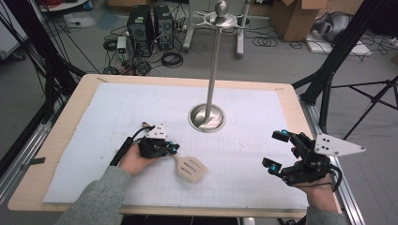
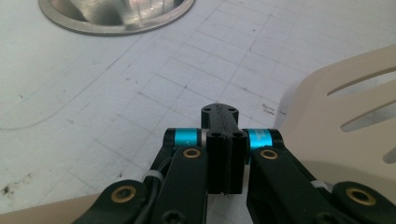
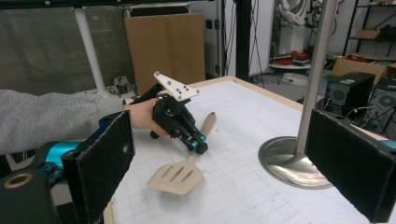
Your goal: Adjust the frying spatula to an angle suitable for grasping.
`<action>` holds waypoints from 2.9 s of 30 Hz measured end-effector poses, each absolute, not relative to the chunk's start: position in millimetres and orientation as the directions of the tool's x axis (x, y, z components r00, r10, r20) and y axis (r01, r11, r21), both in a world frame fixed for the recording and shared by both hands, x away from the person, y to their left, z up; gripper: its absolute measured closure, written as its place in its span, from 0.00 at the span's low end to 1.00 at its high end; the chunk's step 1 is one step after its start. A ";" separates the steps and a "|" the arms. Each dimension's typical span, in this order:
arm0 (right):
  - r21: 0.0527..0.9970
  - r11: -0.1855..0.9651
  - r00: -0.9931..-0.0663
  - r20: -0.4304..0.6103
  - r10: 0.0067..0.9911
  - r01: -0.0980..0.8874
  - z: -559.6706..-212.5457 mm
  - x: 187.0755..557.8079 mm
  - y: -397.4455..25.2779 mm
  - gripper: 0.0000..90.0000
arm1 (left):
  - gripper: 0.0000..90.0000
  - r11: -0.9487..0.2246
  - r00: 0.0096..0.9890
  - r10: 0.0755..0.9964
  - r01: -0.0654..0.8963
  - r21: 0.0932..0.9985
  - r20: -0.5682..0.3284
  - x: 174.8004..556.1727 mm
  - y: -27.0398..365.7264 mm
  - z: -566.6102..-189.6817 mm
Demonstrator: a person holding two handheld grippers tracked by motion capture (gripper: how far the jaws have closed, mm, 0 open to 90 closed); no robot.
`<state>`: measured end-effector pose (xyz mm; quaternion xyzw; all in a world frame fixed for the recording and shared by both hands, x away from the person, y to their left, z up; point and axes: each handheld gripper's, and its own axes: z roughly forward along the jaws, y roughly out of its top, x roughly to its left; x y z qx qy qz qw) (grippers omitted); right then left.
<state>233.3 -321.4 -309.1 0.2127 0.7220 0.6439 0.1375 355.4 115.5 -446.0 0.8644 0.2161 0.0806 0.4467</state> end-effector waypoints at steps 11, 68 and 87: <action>0.987 0.082 -0.869 0.082 0.488 0.139 -310.4 232.4 -322.3 0.08 | 1.00 -0.516 0.878 0.472 0.349 0.782 -0.080 354.8 114.1 -446.2; 0.990 0.088 -0.914 0.062 0.402 0.106 -309.0 259.4 -293.0 0.08 | 1.00 -0.387 0.845 0.513 0.384 0.838 -0.150 313.9 192.2 -426.7; 0.989 0.098 -0.919 0.062 0.390 0.109 -309.5 258.8 -289.0 0.08 | 0.99 -0.378 0.825 0.552 0.375 0.847 -0.119 324.7 245.9 -438.2</action>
